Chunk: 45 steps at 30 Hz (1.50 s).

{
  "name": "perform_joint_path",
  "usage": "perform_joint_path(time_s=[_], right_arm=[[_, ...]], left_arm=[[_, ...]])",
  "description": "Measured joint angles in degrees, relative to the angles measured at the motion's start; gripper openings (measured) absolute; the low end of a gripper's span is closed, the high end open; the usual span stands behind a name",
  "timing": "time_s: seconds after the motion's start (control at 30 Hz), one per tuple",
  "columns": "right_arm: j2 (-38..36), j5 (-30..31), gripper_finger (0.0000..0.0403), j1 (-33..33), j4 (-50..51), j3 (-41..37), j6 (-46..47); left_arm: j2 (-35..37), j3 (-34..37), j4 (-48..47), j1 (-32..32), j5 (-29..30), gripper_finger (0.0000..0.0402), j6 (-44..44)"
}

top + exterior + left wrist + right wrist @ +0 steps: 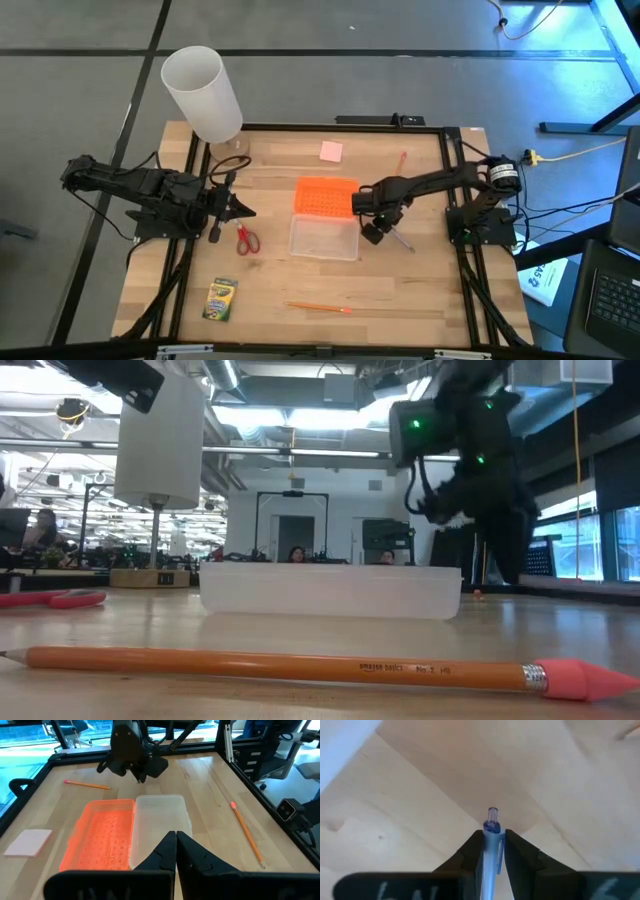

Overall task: Pack school essentials
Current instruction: Put the purple pen into the orange supply box

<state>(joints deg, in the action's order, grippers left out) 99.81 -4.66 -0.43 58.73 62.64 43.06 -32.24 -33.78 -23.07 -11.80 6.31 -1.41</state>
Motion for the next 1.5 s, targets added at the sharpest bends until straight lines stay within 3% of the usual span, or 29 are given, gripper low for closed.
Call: perform_joint_path(time_s=[0.27, 0.63, 0.97, 1.5], right_arm=[[-0.11, 6.9, 0.0068, 1.46, 7.26, 12.4, -4.49], [2.19, 10.7, 0.0067, 2.51, 2.51, 26.34, -17.24], [11.4, 9.31, 0.0068, 2.95, -10.41, 33.21, -28.5], [20.74, 7.62, 0.0068, 2.91, -10.86, 36.1, -31.9]], left_arm=[[0.01, 0.0, -0.02, 0.0, 0.02, 0.0, 0.03], [0.0, 0.0, -0.07, 0.01, 0.02, 0.0, 0.07], [0.01, 0.01, -0.39, 0.01, 0.04, 0.0, 0.09], [0.01, 0.02, -0.5, 0.01, 0.07, 0.0, 0.64]])
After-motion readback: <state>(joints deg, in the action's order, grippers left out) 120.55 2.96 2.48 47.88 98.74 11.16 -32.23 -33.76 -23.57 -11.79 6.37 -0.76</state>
